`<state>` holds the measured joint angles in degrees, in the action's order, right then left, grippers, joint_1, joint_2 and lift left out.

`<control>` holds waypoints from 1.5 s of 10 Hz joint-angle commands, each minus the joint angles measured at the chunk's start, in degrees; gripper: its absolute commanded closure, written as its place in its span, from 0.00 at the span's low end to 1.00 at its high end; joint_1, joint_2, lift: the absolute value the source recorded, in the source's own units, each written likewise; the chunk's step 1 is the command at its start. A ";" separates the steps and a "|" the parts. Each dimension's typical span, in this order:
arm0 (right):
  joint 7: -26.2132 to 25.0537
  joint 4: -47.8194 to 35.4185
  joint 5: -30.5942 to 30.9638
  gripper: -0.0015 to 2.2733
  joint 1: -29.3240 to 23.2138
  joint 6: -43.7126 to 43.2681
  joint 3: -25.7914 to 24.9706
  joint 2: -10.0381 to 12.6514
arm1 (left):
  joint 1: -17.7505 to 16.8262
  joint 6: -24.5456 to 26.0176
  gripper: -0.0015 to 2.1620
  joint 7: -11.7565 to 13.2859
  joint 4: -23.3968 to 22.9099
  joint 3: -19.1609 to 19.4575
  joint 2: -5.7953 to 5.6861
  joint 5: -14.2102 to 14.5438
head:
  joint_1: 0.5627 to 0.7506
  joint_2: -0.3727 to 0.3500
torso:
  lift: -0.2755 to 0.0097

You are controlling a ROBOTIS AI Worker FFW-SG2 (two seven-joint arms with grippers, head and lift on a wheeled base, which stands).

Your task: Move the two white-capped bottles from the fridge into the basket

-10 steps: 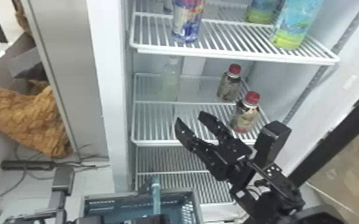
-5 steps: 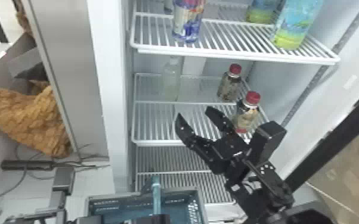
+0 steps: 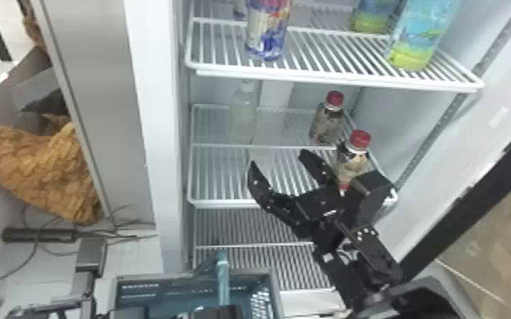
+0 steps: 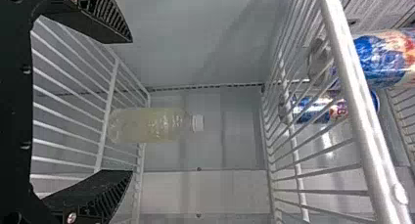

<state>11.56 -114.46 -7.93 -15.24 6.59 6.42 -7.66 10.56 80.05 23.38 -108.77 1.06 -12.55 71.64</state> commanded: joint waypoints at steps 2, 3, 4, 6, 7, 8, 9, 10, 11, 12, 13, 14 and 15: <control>-0.31 5.83 1.64 0.04 4.00 -2.80 0.55 0.19 | -0.16 -0.04 0.54 0.00 0.00 -0.15 -0.01 0.00 | 0.70 0.25 | 0.05; -0.39 7.66 2.10 0.04 5.40 -3.22 0.66 0.37 | -0.16 0.10 0.54 0.00 0.00 -0.15 -0.01 0.12 | 0.70 0.25 | 0.05; -0.39 9.20 1.99 0.04 6.53 -3.22 0.89 0.37 | -0.16 0.10 0.54 0.00 0.00 -0.15 -0.10 0.34 | 0.70 0.25 | 0.05; -0.57 11.73 2.33 0.04 8.64 -3.22 1.58 0.37 | -0.16 0.10 0.54 0.00 0.00 -0.15 -0.10 0.34 | 0.70 0.26 | 0.05; -0.92 13.56 2.44 0.03 10.18 -3.22 2.15 0.46 | -0.16 0.10 0.54 0.00 0.00 -0.26 -0.19 0.34 | 0.70 0.26 | 0.05; -1.19 15.25 2.56 0.03 11.59 -3.22 2.49 0.54 | -0.30 0.10 0.54 0.00 0.00 -0.49 -0.28 0.46 | 0.70 0.27 | 0.05; -1.27 17.50 2.67 0.03 13.14 -3.22 2.72 0.63 | -0.30 0.10 0.54 0.00 0.00 -0.49 -0.28 0.46 | 0.70 0.27 | 0.05; -1.27 19.33 2.67 0.03 14.68 -3.22 2.72 0.63 | -0.30 0.10 0.54 0.00 0.00 -0.60 -0.28 0.57 | 0.70 0.28 | 0.05; -1.19 21.02 3.36 0.03 15.81 -3.22 2.72 0.63 | -0.16 0.10 0.54 -0.09 0.00 -0.60 -0.37 0.57 | 0.70 0.28 | 0.05; -1.27 22.56 3.81 0.03 16.93 -3.92 3.06 0.72 | -0.16 0.10 0.54 -0.09 0.14 -0.72 -0.28 0.57 | 0.70 0.28 | 0.05; -1.27 24.67 3.81 0.03 18.34 -5.05 3.41 0.63 | -0.16 -0.04 0.54 -0.09 0.28 -1.06 -0.28 1.03 | 0.70 0.28 | 0.05; -1.27 26.36 3.81 0.03 19.75 -6.17 4.09 0.63 | -0.02 -0.18 0.54 -0.09 0.56 -1.17 -0.28 1.49 | 0.70 0.28 | 0.05; -1.27 27.06 3.81 0.03 20.59 -6.17 4.32 0.54 | -0.02 -0.18 0.54 -0.09 0.56 -1.29 -0.28 1.49 | 0.70 0.28 | 0.05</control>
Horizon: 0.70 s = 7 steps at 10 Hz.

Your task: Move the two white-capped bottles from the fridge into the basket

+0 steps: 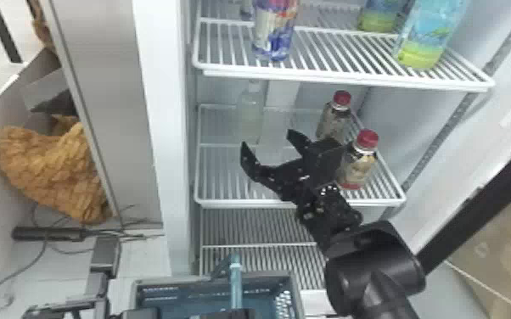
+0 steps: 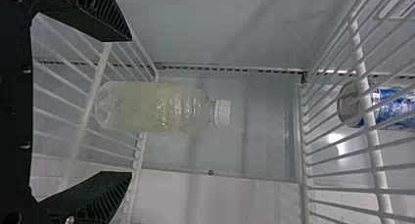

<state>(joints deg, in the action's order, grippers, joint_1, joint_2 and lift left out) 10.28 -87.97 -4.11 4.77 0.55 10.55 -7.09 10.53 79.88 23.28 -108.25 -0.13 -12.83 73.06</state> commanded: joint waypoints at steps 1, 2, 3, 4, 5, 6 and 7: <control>-0.09 2.12 -0.34 0.03 1.70 -0.84 0.31 -0.03 | 0.15 -0.71 0.54 0.01 0.18 -0.33 0.09 0.75 | 0.70 0.28 | 0.05; -0.09 4.93 -0.34 0.03 3.25 -3.37 0.42 -0.03 | 0.29 -1.55 0.54 0.01 0.47 -0.33 0.26 1.66 | 0.70 0.28 | 0.05; -0.09 6.05 -0.23 0.03 4.52 -3.79 0.53 -0.12 | 0.15 -1.41 0.53 -0.08 0.47 -0.56 0.26 1.66 | 0.70 0.28 | 0.05; -0.09 6.90 -0.34 0.03 5.36 -4.35 0.53 -0.12 | 0.01 -1.27 0.54 -0.17 0.47 -0.78 0.26 1.55 | 0.70 0.28 | 0.05; -0.09 8.02 -1.03 0.03 6.48 -4.49 0.88 -0.21 | -0.13 -0.85 0.54 -0.26 0.47 -0.90 0.26 1.43 | 0.70 0.28 | 0.05; 0.00 9.15 -2.17 0.03 7.33 -5.20 1.33 -0.29 | -0.41 -0.43 0.54 -0.43 0.47 -1.24 0.26 1.32 | 0.70 0.28 | 0.05; 0.00 9.99 -2.51 0.03 8.17 -5.48 1.79 -0.47 | -0.69 -0.29 0.54 -0.43 0.47 -1.24 0.26 1.20 | 0.70 0.28 | 0.05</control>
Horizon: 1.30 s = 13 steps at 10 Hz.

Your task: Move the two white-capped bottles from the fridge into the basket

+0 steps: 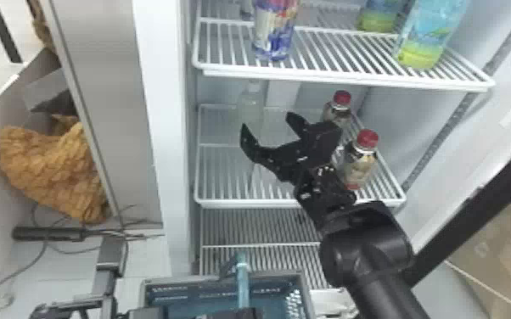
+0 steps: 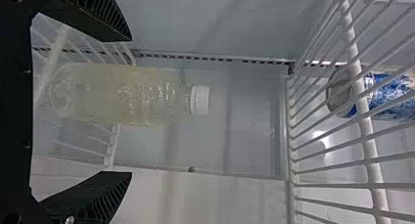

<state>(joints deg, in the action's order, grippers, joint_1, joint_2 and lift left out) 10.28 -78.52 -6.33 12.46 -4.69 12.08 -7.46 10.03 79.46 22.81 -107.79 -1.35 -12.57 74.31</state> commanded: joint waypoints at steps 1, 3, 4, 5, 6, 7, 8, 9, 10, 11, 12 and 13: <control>0.00 1.81 -0.63 0.03 1.46 -0.23 0.83 -0.18 | -0.33 0.27 0.54 -0.04 0.00 -0.14 0.00 -0.16 | 0.70 0.28 | 0.05; 0.00 5.18 -1.78 0.03 3.99 -0.37 2.20 -0.36 | -0.61 0.27 0.54 -0.13 0.00 -0.48 0.09 -0.27 | 0.70 0.29 | 0.05; 1.14 7.15 -3.49 0.03 5.54 -0.65 3.46 -0.80 | -1.03 0.27 0.54 -0.13 0.28 -0.82 0.17 -0.04 | 0.70 0.29 | 0.05; 1.32 8.56 -4.18 0.03 7.09 -1.36 4.83 -1.06 | -1.17 0.27 0.54 -0.13 0.42 -0.82 0.26 -0.04 | 0.70 0.29 | 0.05; 1.32 9.40 -4.18 0.03 7.79 -1.36 4.94 -0.97 | -1.31 0.27 0.54 -0.13 0.56 -1.05 0.26 -0.04 | 0.70 0.30 | 0.05; 0.62 9.82 -3.83 0.03 8.35 -1.50 5.29 -0.97 | -1.31 0.27 0.54 -0.13 0.70 -0.94 0.35 0.07 | 0.70 0.31 | 0.05; 0.26 10.81 -3.72 0.03 9.05 -1.50 5.86 -0.97 | -1.31 0.27 0.54 -0.13 0.70 -0.94 0.35 0.07 | 0.70 0.31 | 0.05; -0.18 12.21 -3.72 0.03 10.32 -1.50 6.89 -0.97 | -1.45 0.27 0.54 -0.13 0.84 -0.94 0.35 0.07 | 0.70 0.31 | 0.05; -0.35 14.18 -3.61 0.03 11.87 -1.22 7.92 -1.06 | -1.59 0.13 0.54 -0.13 0.98 -0.94 0.44 0.19 | 0.70 0.32 | 0.05; -0.35 15.03 -3.61 0.03 12.71 -1.22 8.37 -1.15 | -1.73 -0.43 0.54 -0.13 1.12 -0.94 0.61 0.42 | 0.70 0.32 | 0.05; -0.61 15.87 -3.72 0.03 13.41 -1.22 8.26 -1.15 | -2.02 -0.43 0.53 -0.13 1.40 -1.16 0.61 0.42 | 0.70 0.33 | 0.05; -0.97 16.57 -3.49 0.05 14.26 -1.22 8.72 -1.15 | -2.02 -0.43 0.54 -0.13 1.55 -1.28 0.61 0.53 | 0.70 0.33 | 0.05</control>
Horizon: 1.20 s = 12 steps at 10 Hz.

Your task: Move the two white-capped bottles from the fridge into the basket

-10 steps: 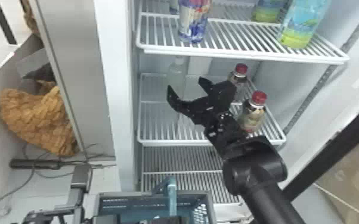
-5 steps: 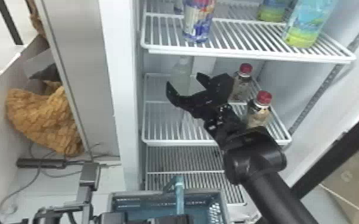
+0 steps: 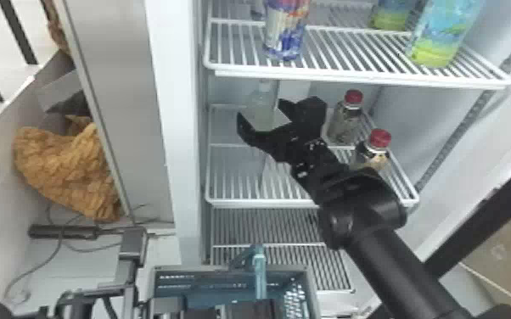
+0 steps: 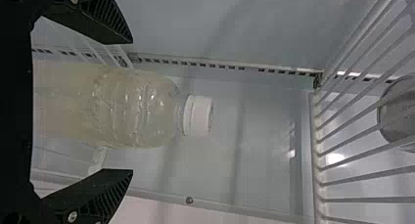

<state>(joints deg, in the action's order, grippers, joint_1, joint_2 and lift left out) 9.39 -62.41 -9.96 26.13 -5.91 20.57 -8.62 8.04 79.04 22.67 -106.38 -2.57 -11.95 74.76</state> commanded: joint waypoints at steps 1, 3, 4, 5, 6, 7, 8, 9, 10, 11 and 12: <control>-0.69 1.17 0.13 0.08 0.88 0.00 0.34 0.00 | -0.03 -0.01 0.54 0.00 0.14 -0.06 -0.01 0.08 | 0.70 0.32 | 0.05; -0.86 2.01 -0.10 0.29 1.44 0.00 0.34 0.00 | -0.03 -0.01 0.54 0.00 0.28 0.17 -0.01 0.08 | 0.70 0.32 | 0.05; -0.95 1.87 -0.56 0.35 1.44 0.14 0.45 0.00 | 0.11 -0.15 0.54 0.00 0.42 0.05 -0.01 0.20 | 0.70 0.32 | 0.05; -1.04 1.87 -2.61 0.35 1.44 0.14 0.91 0.00 | -0.03 -0.58 0.54 0.09 0.42 -0.06 -0.01 0.43 | 0.70 0.32 | 0.05; -1.04 1.31 -2.96 0.38 1.30 0.00 1.02 0.09 | -0.03 -0.58 0.54 0.09 0.42 -0.06 -0.09 0.43 | 0.70 0.32 | 0.05; -1.04 0.61 -2.96 0.38 1.02 0.00 1.25 0.09 | -0.03 -0.58 0.54 0.09 0.42 -0.17 -0.18 0.43 | 0.70 0.32 | 0.05; -1.04 0.33 -3.53 0.38 0.31 -0.42 1.25 0.09 | -0.03 -0.72 0.54 0.09 0.42 -0.29 -0.18 0.54 | 0.70 0.32 | 0.05; -1.13 0.19 -3.98 0.37 -0.11 -1.12 1.25 0.09 | -0.03 -0.72 0.54 0.09 0.42 -0.29 -0.18 0.43 | 0.70 0.33 | 0.05; -1.13 -0.80 -4.10 0.37 -0.95 -1.27 1.25 0.09 | -0.03 -0.72 0.54 0.09 0.42 -0.29 -0.27 0.54 | 0.70 0.33 | 0.05; -1.04 -2.06 -4.67 0.37 -2.08 -1.27 1.25 0.09 | 0.39 -0.72 0.54 0.18 0.42 -0.29 -0.36 0.65 | 0.70 0.33 | 0.05; -1.04 -3.19 -6.15 0.36 -2.78 -1.27 1.82 0.09 | 0.39 -0.72 0.54 0.18 0.42 -0.06 -0.36 0.54 | 0.70 0.33 | 0.05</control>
<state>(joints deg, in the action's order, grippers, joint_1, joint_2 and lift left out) 8.33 -64.90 -15.29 23.89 -7.18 22.11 -8.51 8.36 78.32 22.86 -105.96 -2.77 -12.30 75.38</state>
